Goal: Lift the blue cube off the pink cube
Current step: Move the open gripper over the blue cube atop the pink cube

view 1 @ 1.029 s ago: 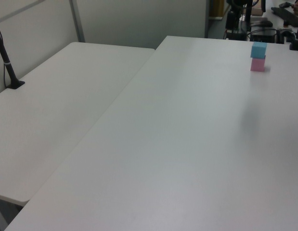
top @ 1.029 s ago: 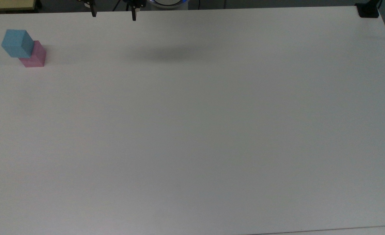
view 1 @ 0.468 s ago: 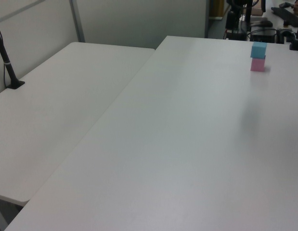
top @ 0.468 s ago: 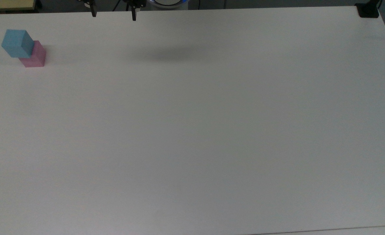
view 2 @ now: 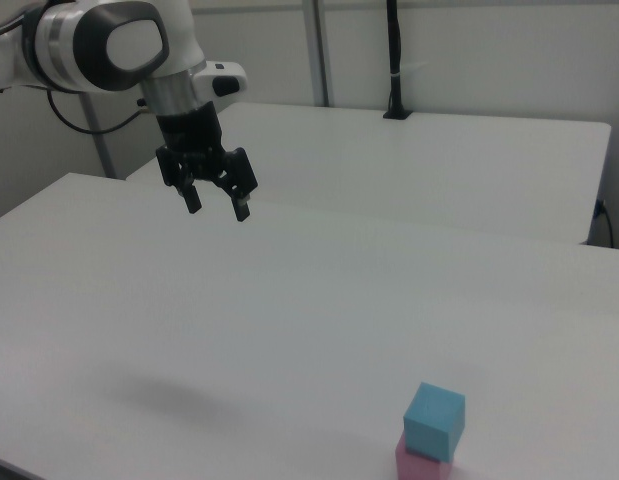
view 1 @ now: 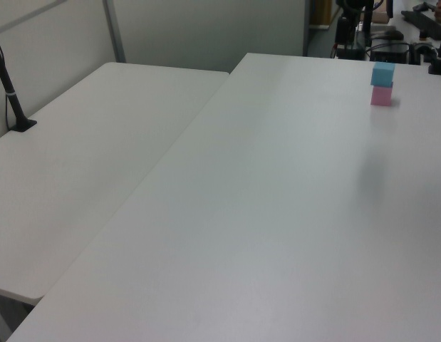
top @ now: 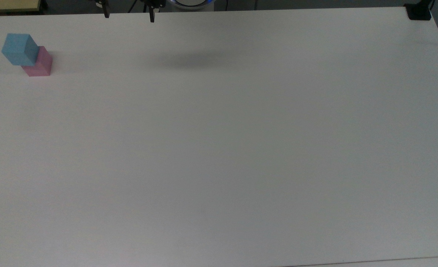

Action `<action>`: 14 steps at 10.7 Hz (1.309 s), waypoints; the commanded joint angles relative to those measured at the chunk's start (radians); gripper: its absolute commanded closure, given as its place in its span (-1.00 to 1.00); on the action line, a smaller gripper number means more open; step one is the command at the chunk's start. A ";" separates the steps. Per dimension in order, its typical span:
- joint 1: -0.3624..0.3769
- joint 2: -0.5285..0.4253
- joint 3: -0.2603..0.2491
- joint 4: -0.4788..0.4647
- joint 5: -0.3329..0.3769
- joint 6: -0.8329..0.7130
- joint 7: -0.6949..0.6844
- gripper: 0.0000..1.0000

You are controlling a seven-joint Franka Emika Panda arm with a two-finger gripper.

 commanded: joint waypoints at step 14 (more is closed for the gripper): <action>-0.296 0.227 -0.257 -0.105 0.009 0.376 -0.649 -1.00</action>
